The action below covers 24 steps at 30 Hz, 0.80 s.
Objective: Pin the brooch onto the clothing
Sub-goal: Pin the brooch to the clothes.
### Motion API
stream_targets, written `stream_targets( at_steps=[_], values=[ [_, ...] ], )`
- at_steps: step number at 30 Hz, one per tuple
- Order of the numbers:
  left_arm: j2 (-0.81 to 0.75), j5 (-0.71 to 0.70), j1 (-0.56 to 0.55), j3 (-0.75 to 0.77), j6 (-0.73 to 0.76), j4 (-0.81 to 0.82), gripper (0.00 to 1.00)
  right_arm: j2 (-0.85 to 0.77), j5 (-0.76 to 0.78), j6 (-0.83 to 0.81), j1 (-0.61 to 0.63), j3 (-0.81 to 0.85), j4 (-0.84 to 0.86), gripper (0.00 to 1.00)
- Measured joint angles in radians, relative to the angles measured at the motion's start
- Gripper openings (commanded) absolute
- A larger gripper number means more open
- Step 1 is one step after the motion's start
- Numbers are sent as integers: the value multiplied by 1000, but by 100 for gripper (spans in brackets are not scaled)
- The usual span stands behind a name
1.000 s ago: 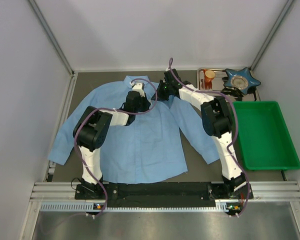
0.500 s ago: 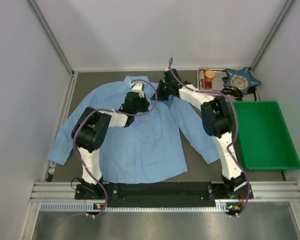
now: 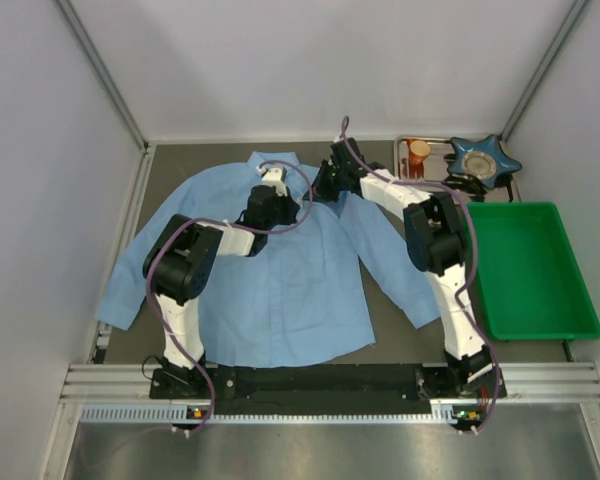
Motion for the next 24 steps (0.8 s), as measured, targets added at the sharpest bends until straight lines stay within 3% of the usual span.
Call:
stream_targets(
  at_steps=[8,15,20,24],
  values=[
    [0,16,3,-5,1,20,0,-5,-23,28,-14,-22,17,1],
    [0,29,6,-5,0,29,0,-5,-37,38,-18,-26,27,18],
    [0,39,7,-5,0,38,0,-5,-49,37,-21,-26,40,22],
    [0,41,8,-5,-4,46,0,-5,-59,36,-26,-26,40,38]
  ],
)
